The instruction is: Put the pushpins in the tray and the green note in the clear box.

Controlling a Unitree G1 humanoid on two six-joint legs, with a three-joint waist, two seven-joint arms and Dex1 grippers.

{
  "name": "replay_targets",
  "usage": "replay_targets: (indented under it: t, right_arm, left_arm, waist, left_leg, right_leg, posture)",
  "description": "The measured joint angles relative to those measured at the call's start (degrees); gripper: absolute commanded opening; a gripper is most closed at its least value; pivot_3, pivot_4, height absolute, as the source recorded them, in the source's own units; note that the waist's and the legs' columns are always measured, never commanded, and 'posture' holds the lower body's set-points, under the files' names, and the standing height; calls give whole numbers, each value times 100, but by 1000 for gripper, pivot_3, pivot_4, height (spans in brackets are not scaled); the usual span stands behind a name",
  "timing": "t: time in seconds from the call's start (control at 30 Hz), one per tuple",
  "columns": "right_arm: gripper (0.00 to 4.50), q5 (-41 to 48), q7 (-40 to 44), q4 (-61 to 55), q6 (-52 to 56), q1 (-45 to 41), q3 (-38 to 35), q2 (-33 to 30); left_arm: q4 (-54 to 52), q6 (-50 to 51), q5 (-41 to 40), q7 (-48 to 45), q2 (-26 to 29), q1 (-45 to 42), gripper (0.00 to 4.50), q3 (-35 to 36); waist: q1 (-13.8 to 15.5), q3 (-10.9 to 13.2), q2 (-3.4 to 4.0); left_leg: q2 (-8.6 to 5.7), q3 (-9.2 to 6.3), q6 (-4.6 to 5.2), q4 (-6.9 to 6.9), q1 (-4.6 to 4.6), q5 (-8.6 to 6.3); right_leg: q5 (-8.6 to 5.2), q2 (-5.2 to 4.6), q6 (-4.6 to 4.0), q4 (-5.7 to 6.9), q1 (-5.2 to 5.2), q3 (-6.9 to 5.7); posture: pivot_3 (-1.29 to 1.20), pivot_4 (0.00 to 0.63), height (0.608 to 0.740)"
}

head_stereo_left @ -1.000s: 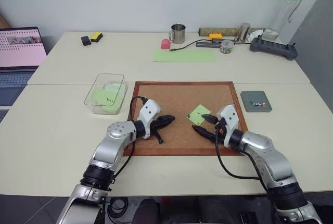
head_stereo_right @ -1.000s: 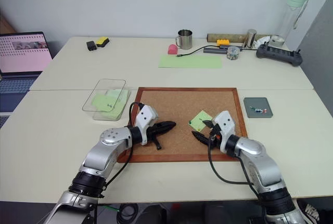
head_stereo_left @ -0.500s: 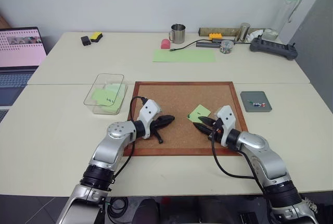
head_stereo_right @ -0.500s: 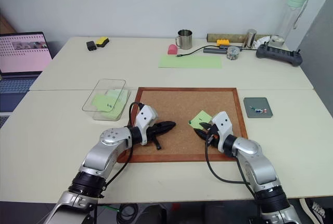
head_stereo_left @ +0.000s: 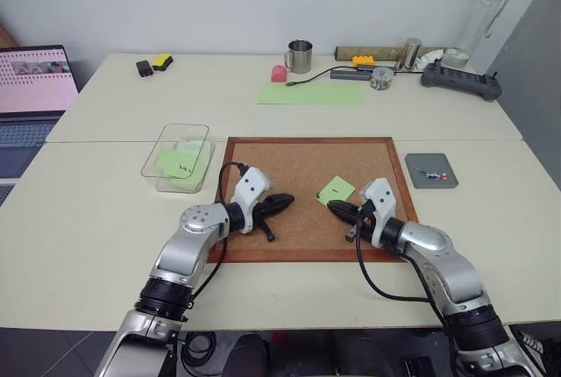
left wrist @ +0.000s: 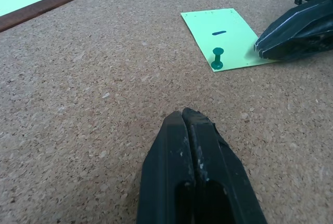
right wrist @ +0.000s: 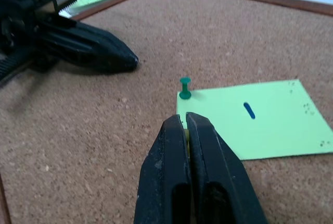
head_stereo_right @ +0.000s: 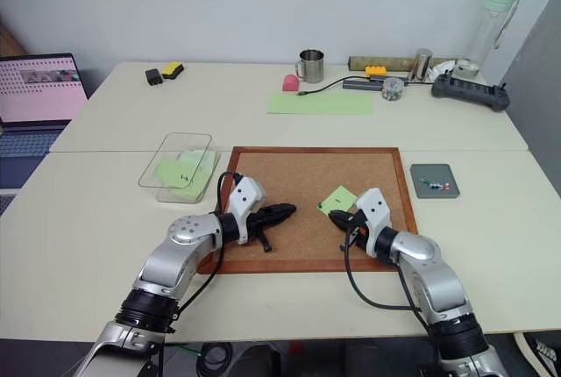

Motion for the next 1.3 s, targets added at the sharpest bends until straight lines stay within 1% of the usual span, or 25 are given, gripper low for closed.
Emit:
replay_targets:
  t: [0.13, 0.3, 0.4, 0.5, 0.57, 0.7, 0.97, 1.03, 1.07, 1.13, 1.17, 1.27, 1.3]
  right_arm:
    - [46, 306, -2, -486, 22, -14, -158, 53]
    - [46, 476, -157, -500, 156, -15, -423, 72]
    - [46, 538, -461, -392, 185, -125, -749, 108]
    - [46, 317, -1063, 196, 132, -551, -1228, 11]
    - [46, 68, -1436, 784, 6, -771, -1629, -253]
    - [46, -52, -1656, 1765, -153, -1049, -2030, -507]
    - [46, -83, -1835, 2871, -245, -1552, -2344, -593]
    - [454, -55, -1834, 2960, -248, -1580, -2393, -590]
    - [507, -26, -1827, 3026, -264, -1604, -2416, -583]
    - [978, 31, -1828, 3162, -293, -1642, -2469, -579]
    - [1071, 31, -1834, 3204, -332, -1651, -2468, -578]
    - [1752, 39, -1847, 3317, -452, -1702, -2469, -578]
    - [1752, 40, -1847, 3318, -461, -1703, -2469, -578]
  left_arm:
    - [-2, 11, 0, -2, 3, 0, 0, 0]
    - [-2, 12, 0, -10, 9, -2, 0, 0]
    - [0, 12, 1, -10, 13, -4, 0, 0]
    - [1, 12, 0, -15, 15, -10, 0, -1]
    - [1, 12, 0, -18, 23, -10, 0, -1]
    - [2, -1, 24, -9, 50, -14, 0, 15]
    - [1, -3, 26, -9, 52, -16, 0, 18]
    - [0, -3, 25, -10, 53, -16, 0, 18]
    - [-3, -2, 25, -9, 60, -12, 0, 20]
    - [-15, -2, 25, -5, 70, -3, 0, 21]
    - [-26, 0, 24, -5, 76, 2, 0, 24]
    - [-43, 7, 23, 2, 90, 16, 0, 34]
    - [-44, 7, 23, 3, 90, 17, 0, 35]
  waist:
    - [0, 0, 0]
    - [0, 0, 0]
    - [0, 0, 0]
    - [9, 0, 0]
    - [30, 0, 0]
    - [2, 0, 0]
    - [-4, 0, 1]
    - [-4, 0, 1]
    - [-5, 0, 1]
    - [-5, 0, 1]
    - [-6, 0, 1]
    - [-7, 0, 1]
    - [-7, 0, 1]
  left_leg:
    - [0, -3, 0, 0, 0, 0]
    - [0, -2, 0, 0, 0, 0]
    - [0, 0, 0, 0, 0, 0]
    - [-2, 1, 0, 0, 0, 0]
    - [-2, 2, 0, -1, -1, 0]
    - [-1, 7, 0, -3, 2, 0]
    - [0, 13, 1, -2, 2, 0]
    - [1, 13, 1, -2, 1, 0]
    - [1, 13, 1, -2, 2, 0]
    - [1, 14, 1, -2, 2, 0]
    - [1, 14, 1, -2, 2, 0]
    - [2, 14, 1, -2, 2, 0]
    - [2, 14, 1, -2, 2, 0]
  right_leg:
    - [0, 0, 0, 0, 1, -1]
    - [0, 0, 0, 0, 1, -1]
    - [0, 0, 0, 0, 1, 0]
    - [0, -2, 0, 0, 1, 0]
    - [0, -3, 0, -4, 1, -1]
    - [0, -1, 0, -1, 0, 5]
    - [0, -1, 0, 0, 0, 10]
    - [0, -1, 0, 0, 0, 9]
    - [0, -1, 0, 0, 0, 9]
    - [0, -1, 0, 0, 0, 10]
    - [0, -1, 0, 0, 0, 10]
    - [0, -1, 0, 0, 0, 10]
    - [0, 0, 0, 0, 0, 10]
  posture:
    - [0, 150, 740]
    - [0, 150, 740]
    - [0, 150, 740]
    - [0, 150, 740]
    - [0, 150, 740]
    - [0, 150, 740]
    - [0, 150, 740]
    - [0, 150, 740]
    - [0, 150, 740]
    - [0, 150, 740]
    - [0, 150, 740]
    - [0, 150, 740]
    - [0, 150, 740]
